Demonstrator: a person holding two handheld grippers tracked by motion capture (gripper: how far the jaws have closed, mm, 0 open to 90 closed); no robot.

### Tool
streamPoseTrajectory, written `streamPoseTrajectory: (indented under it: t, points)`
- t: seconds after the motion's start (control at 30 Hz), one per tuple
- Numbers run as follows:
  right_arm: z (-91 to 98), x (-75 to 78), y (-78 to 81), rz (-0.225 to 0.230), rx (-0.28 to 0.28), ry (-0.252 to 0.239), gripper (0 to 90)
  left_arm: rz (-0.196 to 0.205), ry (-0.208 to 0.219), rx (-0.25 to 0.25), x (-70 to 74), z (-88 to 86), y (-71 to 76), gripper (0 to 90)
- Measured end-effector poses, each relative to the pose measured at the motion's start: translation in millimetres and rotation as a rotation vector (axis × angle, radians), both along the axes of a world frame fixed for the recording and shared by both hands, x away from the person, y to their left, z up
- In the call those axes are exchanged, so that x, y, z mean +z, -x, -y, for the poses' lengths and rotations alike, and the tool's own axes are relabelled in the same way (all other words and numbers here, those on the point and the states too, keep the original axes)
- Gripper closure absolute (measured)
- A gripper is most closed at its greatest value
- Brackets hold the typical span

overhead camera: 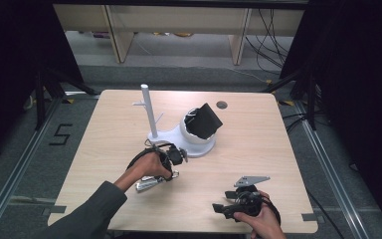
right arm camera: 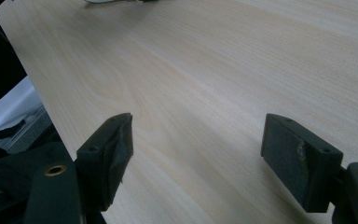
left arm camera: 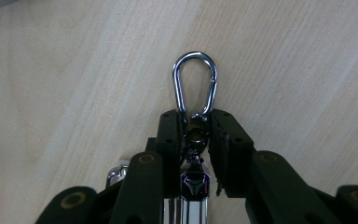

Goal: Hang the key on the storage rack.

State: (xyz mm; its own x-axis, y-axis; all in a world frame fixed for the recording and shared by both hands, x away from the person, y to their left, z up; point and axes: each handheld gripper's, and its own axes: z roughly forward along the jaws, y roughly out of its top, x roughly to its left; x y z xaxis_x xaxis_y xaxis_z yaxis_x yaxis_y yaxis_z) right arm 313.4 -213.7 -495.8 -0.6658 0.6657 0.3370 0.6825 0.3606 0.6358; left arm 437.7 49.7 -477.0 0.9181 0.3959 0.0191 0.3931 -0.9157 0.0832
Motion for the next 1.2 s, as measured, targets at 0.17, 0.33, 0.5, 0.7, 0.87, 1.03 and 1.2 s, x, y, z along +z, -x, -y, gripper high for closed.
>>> streamPoseTrajectory:
  t: [0.17, 0.33, 0.5, 0.7, 0.87, 1.03, 1.2]
  points:
    - [-0.5, -0.3, 0.1, -0.004, 0.004, 0.001, 26.6, 0.008, -0.027, -0.032, -0.3, 2.9, 0.6, 74.8]
    - [0.1, -0.2, -0.2, -0.005, 0.005, -0.005, 26.8, -0.005, -0.018, -0.046, -0.1, 1.9, 1.1, 75.2]
    - [0.7, -1.2, -1.3, -0.006, 0.013, -0.022, 26.9, -0.001, -0.005, -0.053, 0.2, -1.0, 0.6, 75.3]
    - [0.5, -1.1, -1.2, -0.007, 0.009, -0.023, 27.0, 0.012, 0.038, -0.035, 11.7, -9.6, -1.6, 75.4]
    - [0.4, -0.4, -0.6, -0.014, 0.006, -0.013, 27.0, 0.019, 0.066, -0.021, 26.8, -19.4, -2.9, 75.4]
    - [-0.6, -0.4, 0.3, -0.021, -0.003, -0.014, 27.0, 0.047, 0.079, 0.005, 47.6, -33.5, -5.2, 75.3]
    - [0.1, -1.0, -0.7, -0.014, 0.002, -0.010, 27.0, 0.086, 0.089, 0.032, 72.9, -48.6, -8.4, 75.3]
